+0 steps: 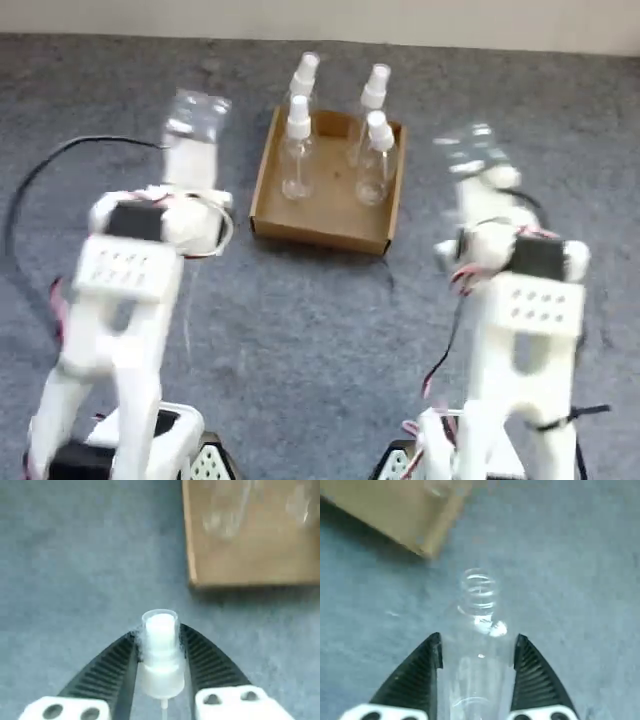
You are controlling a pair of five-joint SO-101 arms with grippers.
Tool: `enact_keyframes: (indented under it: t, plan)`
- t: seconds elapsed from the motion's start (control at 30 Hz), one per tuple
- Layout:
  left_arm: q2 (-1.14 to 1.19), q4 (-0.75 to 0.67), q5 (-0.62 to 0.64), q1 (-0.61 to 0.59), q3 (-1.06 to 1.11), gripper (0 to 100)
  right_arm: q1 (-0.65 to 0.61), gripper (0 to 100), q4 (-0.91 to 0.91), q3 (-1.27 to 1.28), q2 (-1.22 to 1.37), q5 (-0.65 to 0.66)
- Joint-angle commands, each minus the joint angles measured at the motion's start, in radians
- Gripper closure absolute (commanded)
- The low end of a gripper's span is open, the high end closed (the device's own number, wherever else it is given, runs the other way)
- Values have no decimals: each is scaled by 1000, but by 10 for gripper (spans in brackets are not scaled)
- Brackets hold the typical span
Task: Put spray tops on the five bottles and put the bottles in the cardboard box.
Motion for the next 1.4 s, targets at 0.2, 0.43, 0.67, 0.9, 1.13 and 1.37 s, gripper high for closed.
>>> enact_keyframes:
  t: [0.2, 0.43, 0.67, 0.9, 1.13, 1.37]
  plan:
    - [-516, 2, 123, -120, -104, 996, -579, 995, -208, 84, -137, -235]
    - [-717, -101, 313, -120, -50, 996, -774, 995, -509, 338, -142, -265]
    - [-835, -235, 385, -114, 140, 996, -832, 995, -668, 486, -168, -265]
    - [-860, -324, 382, -47, 303, 996, -852, 995, -677, 533, -294, -265]
    - [-854, -342, 382, -13, 317, 996, -852, 995, -677, 585, -346, -265]
    - [-855, -333, 381, 54, 390, 996, -851, 995, -679, 585, -349, -267]
